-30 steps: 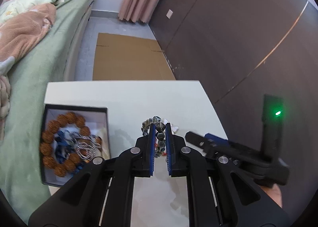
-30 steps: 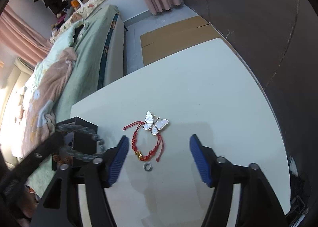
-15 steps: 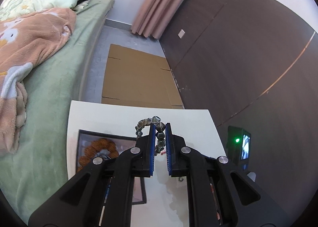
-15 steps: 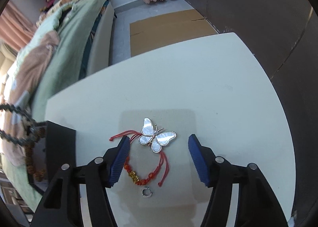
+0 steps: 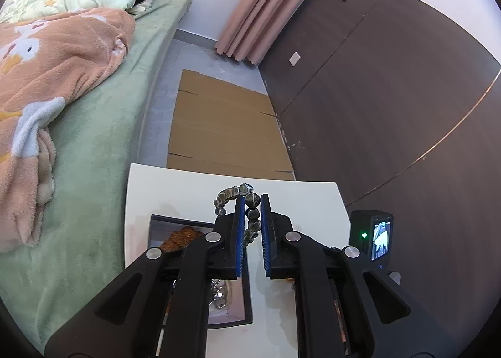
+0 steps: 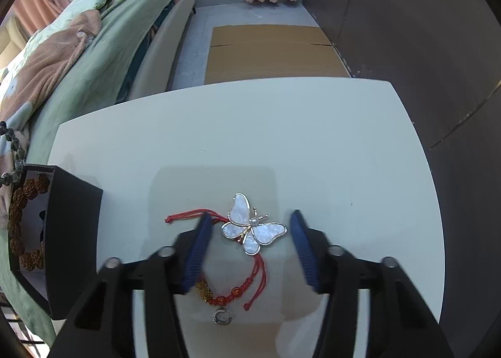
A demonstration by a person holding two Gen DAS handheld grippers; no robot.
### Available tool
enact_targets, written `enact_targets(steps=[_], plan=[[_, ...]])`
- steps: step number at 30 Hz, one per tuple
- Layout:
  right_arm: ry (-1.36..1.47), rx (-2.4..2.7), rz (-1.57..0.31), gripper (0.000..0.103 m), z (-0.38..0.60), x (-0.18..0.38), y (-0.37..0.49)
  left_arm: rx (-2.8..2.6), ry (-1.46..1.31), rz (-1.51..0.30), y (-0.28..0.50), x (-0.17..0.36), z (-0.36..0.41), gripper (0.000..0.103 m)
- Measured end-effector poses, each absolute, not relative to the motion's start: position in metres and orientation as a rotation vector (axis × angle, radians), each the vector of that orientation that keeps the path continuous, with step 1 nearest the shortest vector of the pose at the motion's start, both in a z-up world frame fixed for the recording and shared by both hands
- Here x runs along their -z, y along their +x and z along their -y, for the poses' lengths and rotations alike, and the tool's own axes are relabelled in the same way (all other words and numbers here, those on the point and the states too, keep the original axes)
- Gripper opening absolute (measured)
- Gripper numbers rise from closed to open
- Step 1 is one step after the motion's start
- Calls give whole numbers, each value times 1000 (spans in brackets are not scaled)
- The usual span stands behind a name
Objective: Organize jewelry
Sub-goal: 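Carry the grey bracelet into the black box with the left tool while the right tool grasps the butterfly pendant, then carry the butterfly pendant into the black box and open the right tool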
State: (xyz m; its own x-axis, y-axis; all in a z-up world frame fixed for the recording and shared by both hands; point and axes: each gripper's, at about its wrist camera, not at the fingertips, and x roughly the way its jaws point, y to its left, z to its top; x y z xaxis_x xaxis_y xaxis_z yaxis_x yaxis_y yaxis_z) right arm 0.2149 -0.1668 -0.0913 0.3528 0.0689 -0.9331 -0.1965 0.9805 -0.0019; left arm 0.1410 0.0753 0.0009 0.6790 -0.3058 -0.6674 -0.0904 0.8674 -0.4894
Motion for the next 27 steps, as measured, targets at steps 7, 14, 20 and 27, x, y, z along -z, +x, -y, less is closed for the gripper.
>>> enact_targets(steps=[7,14,20,27], plan=[[-71,-188,-1199,41,179,84,208,110,-512,-838,132,0,-78,10],[16,-237,-1120,41,185,54,187,86,-492,-871,122,4,-80,11],[98,-324,-1035,41,179,28,168,15,-456,-872,111,4,-84,64],[174,-442,-970,41,156,5,145,-25,-480,-872,98,5,-100,75]])
